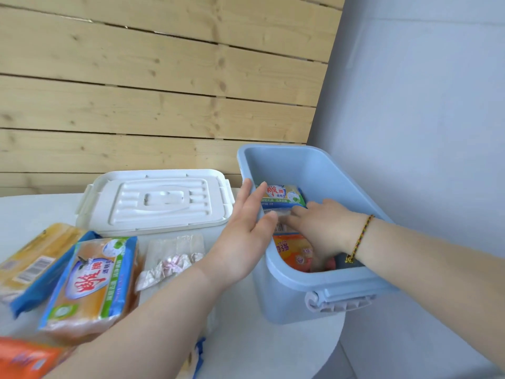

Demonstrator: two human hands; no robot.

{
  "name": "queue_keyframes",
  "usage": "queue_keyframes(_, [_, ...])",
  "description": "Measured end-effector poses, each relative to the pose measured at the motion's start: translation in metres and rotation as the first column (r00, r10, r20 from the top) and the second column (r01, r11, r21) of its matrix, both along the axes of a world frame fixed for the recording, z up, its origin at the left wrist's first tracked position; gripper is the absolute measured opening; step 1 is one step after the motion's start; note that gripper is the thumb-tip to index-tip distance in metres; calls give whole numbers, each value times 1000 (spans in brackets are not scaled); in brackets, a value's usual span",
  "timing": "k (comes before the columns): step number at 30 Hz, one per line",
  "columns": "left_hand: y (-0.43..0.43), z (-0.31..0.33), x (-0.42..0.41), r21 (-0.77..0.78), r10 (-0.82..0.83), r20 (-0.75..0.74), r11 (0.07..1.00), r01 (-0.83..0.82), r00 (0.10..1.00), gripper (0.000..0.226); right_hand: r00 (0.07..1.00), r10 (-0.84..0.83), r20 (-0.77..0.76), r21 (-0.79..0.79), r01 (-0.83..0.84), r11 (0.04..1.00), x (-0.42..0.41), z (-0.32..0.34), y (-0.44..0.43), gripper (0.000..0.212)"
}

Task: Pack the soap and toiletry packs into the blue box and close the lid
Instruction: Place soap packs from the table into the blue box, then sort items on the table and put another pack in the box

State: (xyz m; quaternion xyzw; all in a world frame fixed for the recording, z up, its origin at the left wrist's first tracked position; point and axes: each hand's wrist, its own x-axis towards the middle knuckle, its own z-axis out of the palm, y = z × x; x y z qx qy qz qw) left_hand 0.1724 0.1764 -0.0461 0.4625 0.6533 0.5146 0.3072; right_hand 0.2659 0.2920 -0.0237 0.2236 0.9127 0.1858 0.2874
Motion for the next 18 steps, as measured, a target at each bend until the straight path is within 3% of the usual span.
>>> queue_keyframes(3, [-21, 6, -9, -40, -4, -110, 999, 0, 994, 52, 966, -240, -95, -319, 199, 926, 5, 20, -1, 93])
queue_keyframes(5, [-44, 10, -21, -82, 45, -189, 995, -62, 981, 44, 886, -391, -248, -473, 242, 847, 9, 45, -8, 78])
queue_keyframes(7, [-76, 12, -37, -96, 156, -310, 976, -194, 938, 35, 744, -453, -491, -567, 121, 815, 7, 71, -25, 44])
queue_keyframes(9, [-105, 9, -52, -130, 239, -430, 938, -321, 871, 31, 525, -534, -663, -654, -59, 754, 7, 91, -50, 7])
queue_keyframes(11, [-133, 0, -67, -168, 264, -527, 900, -403, 808, 32, 412, -611, -676, -723, -212, 657, 2, 96, -82, 22])
queue_keyframes(14, [-159, -15, -85, -256, 284, -564, 832, -491, 775, 47, 531, -636, -560, -816, -221, 534, -19, 74, -125, 24])
queue_keyframes(18, [-178, -25, -98, -420, 248, -458, 786, -454, 853, 74, 693, -603, -396, -860, -51, 507, -56, 26, -162, 3])
